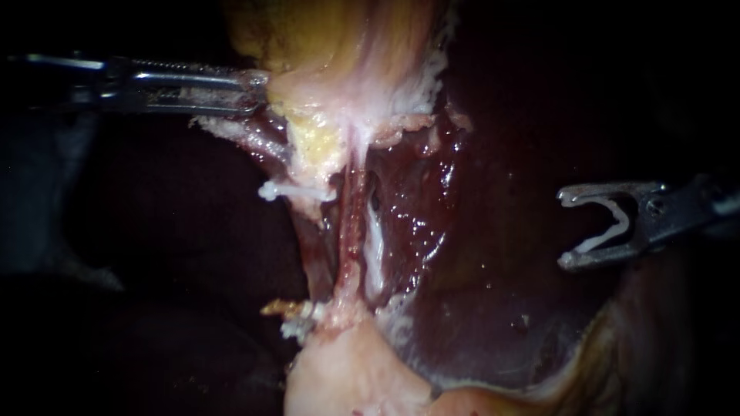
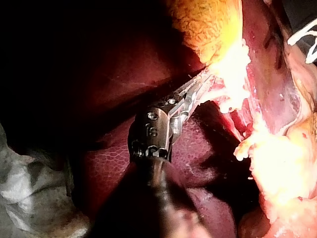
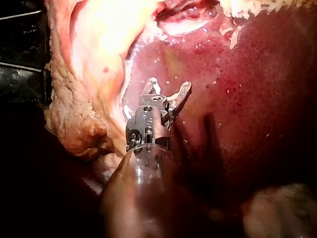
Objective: Clipping first clip right tube
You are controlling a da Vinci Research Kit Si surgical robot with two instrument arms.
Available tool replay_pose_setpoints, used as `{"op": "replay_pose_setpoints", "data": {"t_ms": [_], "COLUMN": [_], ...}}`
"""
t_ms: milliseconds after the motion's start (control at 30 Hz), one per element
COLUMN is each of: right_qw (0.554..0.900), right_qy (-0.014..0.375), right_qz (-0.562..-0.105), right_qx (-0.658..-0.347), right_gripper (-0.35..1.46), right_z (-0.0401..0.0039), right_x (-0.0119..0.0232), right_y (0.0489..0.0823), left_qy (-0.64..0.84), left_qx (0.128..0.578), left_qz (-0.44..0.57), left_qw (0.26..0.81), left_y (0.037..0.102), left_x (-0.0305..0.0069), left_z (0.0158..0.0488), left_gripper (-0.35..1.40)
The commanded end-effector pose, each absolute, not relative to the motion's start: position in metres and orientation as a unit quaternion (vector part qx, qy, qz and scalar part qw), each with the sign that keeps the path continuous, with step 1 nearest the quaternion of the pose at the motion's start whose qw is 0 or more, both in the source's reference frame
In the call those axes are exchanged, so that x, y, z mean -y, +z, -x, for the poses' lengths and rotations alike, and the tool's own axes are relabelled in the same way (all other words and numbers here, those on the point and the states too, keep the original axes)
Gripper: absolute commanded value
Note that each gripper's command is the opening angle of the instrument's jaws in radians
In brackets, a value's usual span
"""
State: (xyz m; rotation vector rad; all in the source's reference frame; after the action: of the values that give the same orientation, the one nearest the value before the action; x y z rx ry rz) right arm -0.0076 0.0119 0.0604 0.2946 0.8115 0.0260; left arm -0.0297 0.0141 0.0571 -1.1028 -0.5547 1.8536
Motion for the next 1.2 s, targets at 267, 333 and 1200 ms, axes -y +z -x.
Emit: {"op": "replay_pose_setpoints", "data": {"t_ms": [267, 333, 1200], "right_qw": [0.908, 0.908, 0.85], "right_qy": [0.012, 0.012, 0.046], "right_qz": [-0.143, -0.143, -0.21], "right_qx": [-0.394, -0.394, -0.482], "right_gripper": [0.5, 0.5, 0.5], "right_z": [0.0076, 0.0076, -0.002], "right_x": [-0.0119, -0.0119, -0.0097], "right_y": [0.0604, 0.0604, 0.0577], "left_qy": [0.745, 0.741, 0.732], "left_qx": [0.23, 0.227, 0.219], "left_qz": [0.441, 0.445, 0.452], "left_qw": [0.444, 0.448, 0.46], "left_y": [0.0539, 0.0527, 0.0496], "left_x": [-0.0157, -0.0164, -0.0175], "left_z": [0.0275, 0.0265, 0.0237], "left_gripper": [-0.35, -0.35, -0.35]}}
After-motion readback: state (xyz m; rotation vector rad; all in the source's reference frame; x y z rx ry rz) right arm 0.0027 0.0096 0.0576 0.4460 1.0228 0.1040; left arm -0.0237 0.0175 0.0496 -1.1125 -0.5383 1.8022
